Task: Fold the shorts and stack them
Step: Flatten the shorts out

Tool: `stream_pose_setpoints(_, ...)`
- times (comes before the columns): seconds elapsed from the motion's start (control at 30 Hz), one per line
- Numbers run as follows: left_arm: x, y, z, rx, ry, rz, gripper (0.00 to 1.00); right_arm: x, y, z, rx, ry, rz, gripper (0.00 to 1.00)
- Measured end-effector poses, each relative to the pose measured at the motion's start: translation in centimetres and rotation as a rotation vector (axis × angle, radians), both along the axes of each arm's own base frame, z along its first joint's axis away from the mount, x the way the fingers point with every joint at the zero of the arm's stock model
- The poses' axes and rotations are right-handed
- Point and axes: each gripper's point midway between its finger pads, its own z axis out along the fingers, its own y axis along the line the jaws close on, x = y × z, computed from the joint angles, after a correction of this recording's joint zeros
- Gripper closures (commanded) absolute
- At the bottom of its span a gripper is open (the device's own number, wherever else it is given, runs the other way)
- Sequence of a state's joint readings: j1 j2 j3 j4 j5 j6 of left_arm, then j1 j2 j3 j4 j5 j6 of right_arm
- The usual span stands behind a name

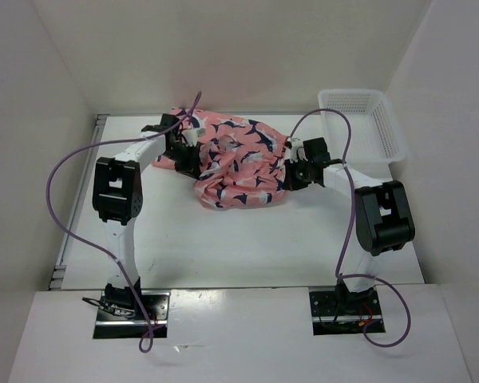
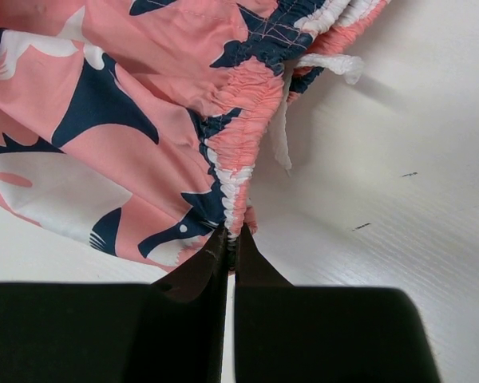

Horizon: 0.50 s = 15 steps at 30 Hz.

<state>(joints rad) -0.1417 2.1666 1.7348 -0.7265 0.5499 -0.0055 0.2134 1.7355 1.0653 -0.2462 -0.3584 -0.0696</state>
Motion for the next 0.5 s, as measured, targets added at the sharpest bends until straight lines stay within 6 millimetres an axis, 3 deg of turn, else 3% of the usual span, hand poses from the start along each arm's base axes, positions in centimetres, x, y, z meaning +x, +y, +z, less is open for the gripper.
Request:
stream_pose_setpoints(0.1,0.2,1.4,0.0,0.015,0.009,0.030,1.00,0.1,0.0,0.1,-0.002,-0.004,-0.003,1.00)
stream_pose_setpoints(0.2,2.9,5.7,2.0,0.059,-0.050,0.130,1.00,1.6,0.2,1.8,0.003,-0.036,-0.010,1.00)
stream_pose_setpoints(0.3,6.3,12.6,6.4,0.135,-0.185,0.285,1.00,6.6,1.2,7.5,0.035,-0.182,-0.021,1.00)
stream_pose_setpoints(0.37,6.7,17.3,10.9,0.182,-0.290,0.393,1.00,9.7,1.9,12.2,0.063,-0.303,-0.024,1.00)
stream_pose_setpoints(0.43,5.5,19.1,15.0,0.200,-0.360,0.444,1.00,11.5,2.8,16.5,0.097,-0.414,-0.007,1.00)
stream_pose_setpoints(0.5,3.5,19.0,18.5,0.224,-0.432,0.457,1.00,11.2,3.6,18.2,0.107,-0.459,0.032,1.00)
